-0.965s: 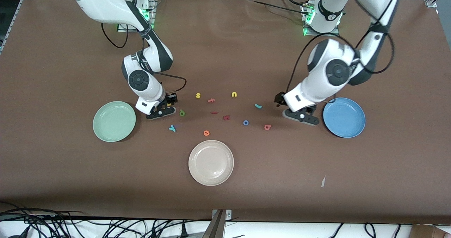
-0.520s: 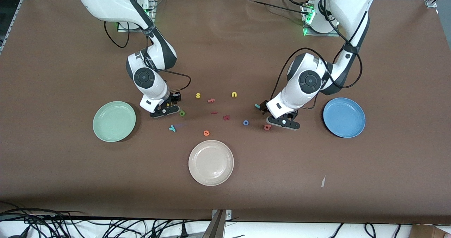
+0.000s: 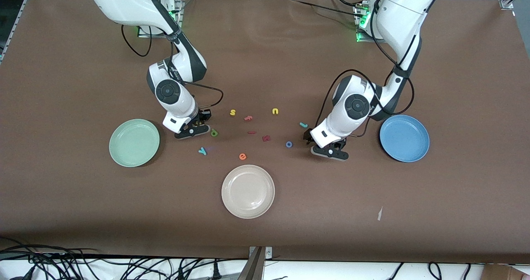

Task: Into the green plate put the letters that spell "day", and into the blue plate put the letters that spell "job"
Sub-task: 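Drop the yellow a in the green plate while the left gripper grasps pink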

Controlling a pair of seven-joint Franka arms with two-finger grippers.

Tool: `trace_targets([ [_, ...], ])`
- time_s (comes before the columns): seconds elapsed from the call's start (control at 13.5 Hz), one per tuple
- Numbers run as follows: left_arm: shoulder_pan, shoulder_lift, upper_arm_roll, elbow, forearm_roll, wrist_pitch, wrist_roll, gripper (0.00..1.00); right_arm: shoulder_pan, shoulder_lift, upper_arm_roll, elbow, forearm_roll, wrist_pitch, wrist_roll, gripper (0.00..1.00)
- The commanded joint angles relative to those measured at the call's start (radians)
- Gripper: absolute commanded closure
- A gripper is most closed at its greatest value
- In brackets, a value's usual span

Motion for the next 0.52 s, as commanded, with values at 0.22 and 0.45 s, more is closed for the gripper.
trace_targets([
  [0.22, -0.053, 0.063, 0.04, 0.043, -0.029, 0.046, 0.003, 0.0, -0.006, -0.019, -0.015, 0.089, -0.012, -0.134, 0.004, 0.82],
  [0.45, -0.06, 0.076, 0.045, 0.043, -0.029, 0.058, 0.003, 0.05, -0.007, -0.021, -0.082, 0.225, -0.007, -0.367, -0.074, 0.82],
])
